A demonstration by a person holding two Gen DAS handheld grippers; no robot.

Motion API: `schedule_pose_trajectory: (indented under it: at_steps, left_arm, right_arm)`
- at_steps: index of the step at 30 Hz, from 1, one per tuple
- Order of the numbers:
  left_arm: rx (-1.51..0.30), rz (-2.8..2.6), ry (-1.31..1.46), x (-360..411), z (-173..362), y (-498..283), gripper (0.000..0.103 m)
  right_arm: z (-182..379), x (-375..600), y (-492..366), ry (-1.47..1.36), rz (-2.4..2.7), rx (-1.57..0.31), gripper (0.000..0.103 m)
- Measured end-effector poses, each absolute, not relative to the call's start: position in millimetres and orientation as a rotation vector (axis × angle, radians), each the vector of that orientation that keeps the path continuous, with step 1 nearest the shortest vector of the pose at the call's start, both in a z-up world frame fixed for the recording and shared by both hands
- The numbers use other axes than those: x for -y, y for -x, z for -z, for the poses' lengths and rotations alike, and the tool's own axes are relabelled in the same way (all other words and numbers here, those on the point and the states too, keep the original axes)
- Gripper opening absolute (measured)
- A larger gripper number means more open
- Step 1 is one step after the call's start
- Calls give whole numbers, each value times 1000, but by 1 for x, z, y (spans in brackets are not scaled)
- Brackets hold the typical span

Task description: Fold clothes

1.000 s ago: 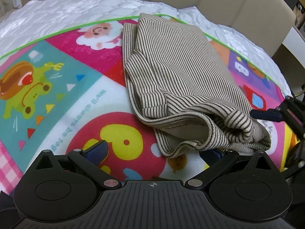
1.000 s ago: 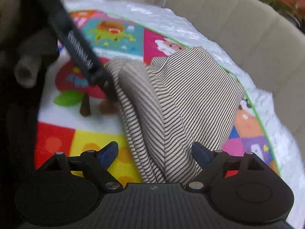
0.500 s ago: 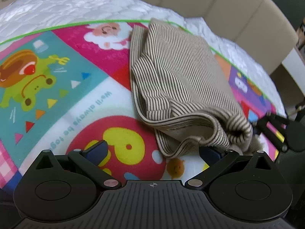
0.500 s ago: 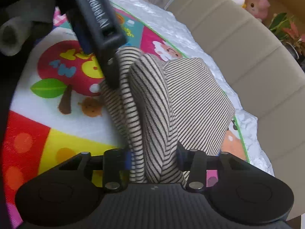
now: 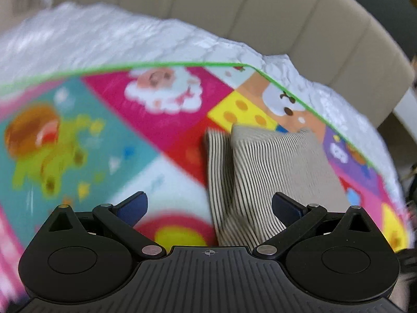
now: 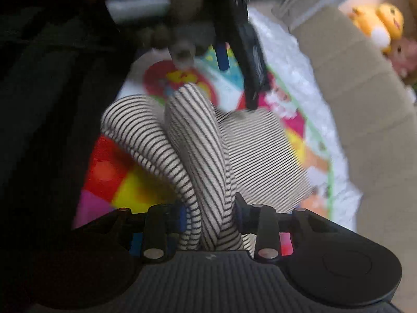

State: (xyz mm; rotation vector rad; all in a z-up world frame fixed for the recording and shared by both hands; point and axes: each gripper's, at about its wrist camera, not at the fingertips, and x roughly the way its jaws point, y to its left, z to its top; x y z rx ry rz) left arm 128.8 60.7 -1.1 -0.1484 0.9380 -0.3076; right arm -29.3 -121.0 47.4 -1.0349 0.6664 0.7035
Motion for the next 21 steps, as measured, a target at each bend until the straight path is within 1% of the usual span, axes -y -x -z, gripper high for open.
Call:
schedule_pose_trajectory:
  at_steps: [2, 4, 9, 14, 17, 19, 20, 21]
  left_arm:
    - [-911, 269, 192, -64, 0, -147, 103]
    - [-858, 245, 322, -80, -2, -162, 103]
    - [-776, 289, 488, -121, 0, -163, 103]
    - [-795, 353, 551, -135, 10, -168, 103]
    - [-805, 471, 559, -125, 13, -171, 103]
    - [-817, 565, 523, -112, 14, -169, 103]
    - [-823, 608, 485, -103, 14, -166, 103]
    - [-829, 647, 430, -91, 13, -161, 103]
  right_arm:
    - [-60, 123, 22, 1071, -709, -641, 30]
    - [-67, 122, -3, 1097, -710, -624, 29]
    - [-61, 114, -80, 1080, -792, -619, 32]
    - [-22, 103, -135, 1117, -859, -627, 34]
    - [-6, 103, -153, 1093, -853, -625, 42]
    - [-9, 107, -155, 1061, -836, -607, 61]
    - [-14, 111, -153, 1037, -819, -602, 64]
    - [-20, 116, -151, 1014, -802, -597, 70]
